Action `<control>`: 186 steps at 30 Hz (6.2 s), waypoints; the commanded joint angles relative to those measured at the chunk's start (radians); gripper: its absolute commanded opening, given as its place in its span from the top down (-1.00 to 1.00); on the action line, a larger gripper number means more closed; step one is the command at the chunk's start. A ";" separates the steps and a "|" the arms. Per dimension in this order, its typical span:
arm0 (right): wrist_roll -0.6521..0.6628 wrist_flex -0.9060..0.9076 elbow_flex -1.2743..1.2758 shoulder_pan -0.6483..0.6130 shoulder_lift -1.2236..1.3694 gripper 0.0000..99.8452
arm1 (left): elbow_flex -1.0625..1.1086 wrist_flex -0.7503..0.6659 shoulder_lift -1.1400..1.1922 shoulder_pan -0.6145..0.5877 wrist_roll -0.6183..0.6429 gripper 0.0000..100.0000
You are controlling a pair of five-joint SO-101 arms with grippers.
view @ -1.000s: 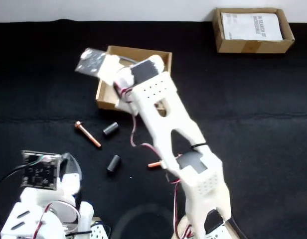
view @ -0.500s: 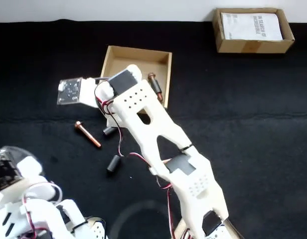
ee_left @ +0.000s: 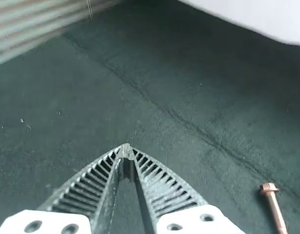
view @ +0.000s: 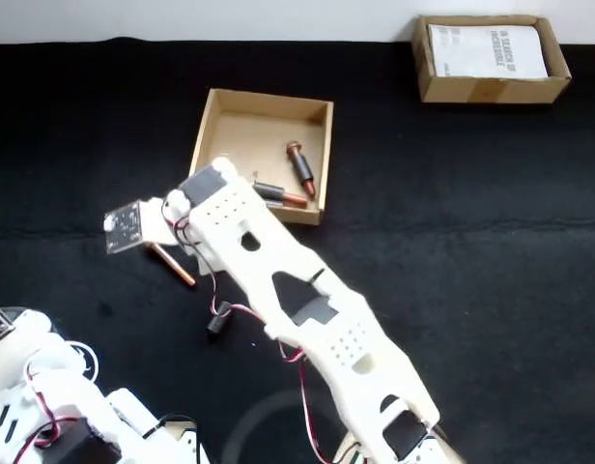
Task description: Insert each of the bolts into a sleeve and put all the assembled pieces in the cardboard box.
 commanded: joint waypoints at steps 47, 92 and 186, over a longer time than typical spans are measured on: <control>-0.462 0.191 0.309 0.335 -1.142 0.98 | 0.154 0.183 -0.005 0.160 -0.166 0.64; -0.494 -1.121 1.816 2.230 -1.759 0.98 | -0.955 0.477 1.621 1.349 -0.595 0.64; -0.411 -1.684 1.906 1.762 -1.343 0.98 | -1.951 0.528 2.483 1.593 -0.535 0.98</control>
